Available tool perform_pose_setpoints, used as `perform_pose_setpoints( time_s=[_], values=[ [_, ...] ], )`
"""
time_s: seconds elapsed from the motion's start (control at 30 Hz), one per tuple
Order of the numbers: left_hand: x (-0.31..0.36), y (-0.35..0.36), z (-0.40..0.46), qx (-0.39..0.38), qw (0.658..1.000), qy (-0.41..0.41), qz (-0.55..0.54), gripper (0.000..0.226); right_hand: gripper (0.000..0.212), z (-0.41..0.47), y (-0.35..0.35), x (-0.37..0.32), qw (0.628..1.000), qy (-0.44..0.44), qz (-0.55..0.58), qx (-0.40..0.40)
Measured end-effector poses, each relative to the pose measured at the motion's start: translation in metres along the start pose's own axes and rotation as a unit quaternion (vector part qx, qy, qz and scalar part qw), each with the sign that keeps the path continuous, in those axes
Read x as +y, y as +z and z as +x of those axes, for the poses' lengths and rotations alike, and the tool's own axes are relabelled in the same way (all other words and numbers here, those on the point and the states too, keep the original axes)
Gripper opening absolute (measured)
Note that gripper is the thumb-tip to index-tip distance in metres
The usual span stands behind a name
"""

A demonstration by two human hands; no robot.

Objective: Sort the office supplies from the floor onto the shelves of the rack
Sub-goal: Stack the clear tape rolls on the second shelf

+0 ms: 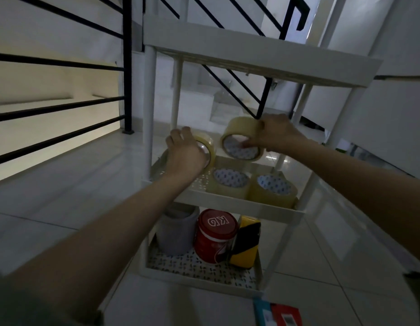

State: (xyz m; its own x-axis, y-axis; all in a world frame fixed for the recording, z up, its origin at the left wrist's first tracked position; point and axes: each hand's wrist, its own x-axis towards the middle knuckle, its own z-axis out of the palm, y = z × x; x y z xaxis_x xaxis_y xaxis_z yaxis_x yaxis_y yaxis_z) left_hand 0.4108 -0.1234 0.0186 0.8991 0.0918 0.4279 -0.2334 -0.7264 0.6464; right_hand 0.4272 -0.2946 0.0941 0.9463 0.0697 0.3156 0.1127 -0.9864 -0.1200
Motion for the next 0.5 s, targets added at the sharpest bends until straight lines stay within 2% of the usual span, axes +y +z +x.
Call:
perform_pose_setpoints(
  time_s=[0.07,0.13,0.23,0.37,0.5],
  values=[
    [-0.002,-0.001,0.015,-0.047,0.997,-0.038,0.043,0.069,0.074,0.003,-0.003,0.011,0.998,0.058,-0.017,0.006],
    [-0.01,-0.002,0.033,-0.103,0.989,-0.082,0.067,0.076,0.072,0.002,0.0,0.022,0.996,0.056,-0.07,-0.019],
    [-0.025,0.003,0.049,-0.174,0.979,-0.06,0.088,0.062,0.063,-0.002,0.014,0.032,0.989,0.043,-0.123,-0.068],
    [-0.016,0.021,0.048,-0.13,0.991,0.006,0.038,0.047,0.039,-0.003,0.029,0.041,0.982,0.066,-0.145,-0.106],
    [0.012,0.039,0.044,-0.086,0.994,0.038,-0.046,0.043,0.015,-0.004,0.025,0.037,0.978,0.112,-0.076,-0.157]
  ],
)
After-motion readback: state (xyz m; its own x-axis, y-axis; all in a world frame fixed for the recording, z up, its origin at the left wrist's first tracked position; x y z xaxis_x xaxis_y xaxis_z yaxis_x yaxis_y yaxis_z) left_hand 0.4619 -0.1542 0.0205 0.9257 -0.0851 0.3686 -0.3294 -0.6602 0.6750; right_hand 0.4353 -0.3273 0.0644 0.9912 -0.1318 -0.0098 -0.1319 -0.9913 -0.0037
